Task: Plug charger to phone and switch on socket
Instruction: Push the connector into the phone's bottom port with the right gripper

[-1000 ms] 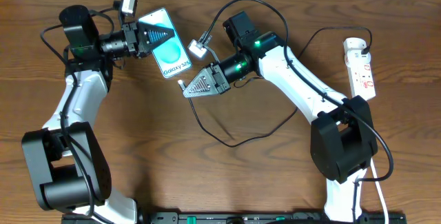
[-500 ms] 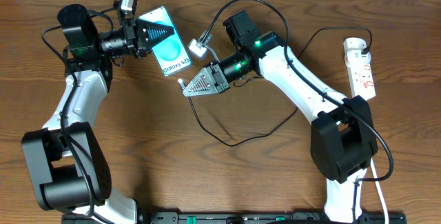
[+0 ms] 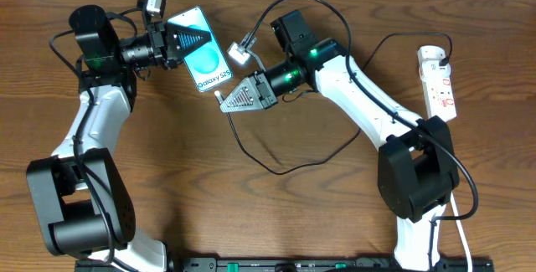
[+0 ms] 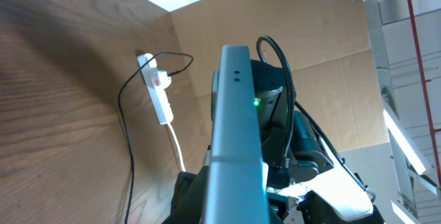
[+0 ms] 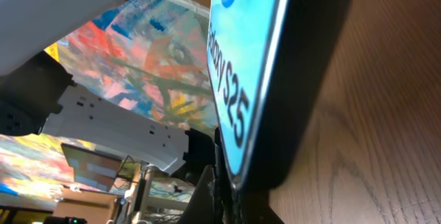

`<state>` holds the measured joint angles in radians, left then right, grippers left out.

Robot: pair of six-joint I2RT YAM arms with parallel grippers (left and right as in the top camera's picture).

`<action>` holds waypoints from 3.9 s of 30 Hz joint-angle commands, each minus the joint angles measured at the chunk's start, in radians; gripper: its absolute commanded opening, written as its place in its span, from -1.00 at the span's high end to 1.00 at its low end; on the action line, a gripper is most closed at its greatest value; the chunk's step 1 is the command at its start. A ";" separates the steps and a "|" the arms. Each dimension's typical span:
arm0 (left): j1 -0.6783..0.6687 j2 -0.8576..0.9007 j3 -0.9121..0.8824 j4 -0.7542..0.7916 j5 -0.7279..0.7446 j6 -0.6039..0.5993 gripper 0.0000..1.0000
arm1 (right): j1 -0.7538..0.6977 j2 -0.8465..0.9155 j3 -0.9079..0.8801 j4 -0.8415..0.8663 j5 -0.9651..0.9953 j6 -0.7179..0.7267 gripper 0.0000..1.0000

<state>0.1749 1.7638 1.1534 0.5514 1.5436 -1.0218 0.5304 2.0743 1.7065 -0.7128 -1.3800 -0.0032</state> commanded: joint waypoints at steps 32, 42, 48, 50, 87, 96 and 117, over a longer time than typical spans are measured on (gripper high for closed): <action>0.003 -0.006 0.012 0.012 0.027 0.006 0.86 | -0.016 0.007 0.013 0.061 -0.025 0.056 0.97; 0.003 -0.006 0.012 0.012 0.027 0.006 0.85 | -0.016 0.007 0.013 0.068 -0.026 0.056 0.97; 0.002 -0.006 0.011 0.012 0.027 0.006 0.86 | -0.012 0.007 0.013 0.070 -0.025 0.056 0.97; 0.002 -0.006 0.012 0.012 0.027 0.007 0.85 | -0.011 0.007 0.013 0.071 -0.026 0.056 0.97; 0.002 -0.006 0.012 0.012 0.027 0.006 0.85 | -0.014 0.007 0.013 0.082 -0.010 0.059 0.97; 0.002 -0.006 0.011 0.012 0.027 0.006 0.86 | -0.016 0.007 0.013 0.085 -0.010 0.059 0.97; -0.035 -0.006 0.011 0.012 0.027 0.030 0.86 | -0.034 0.007 0.013 0.126 -0.010 0.114 0.97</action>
<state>0.1688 1.7638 1.1534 0.5568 1.5326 -1.0172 0.5110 2.0743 1.7065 -0.6090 -1.3773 0.0711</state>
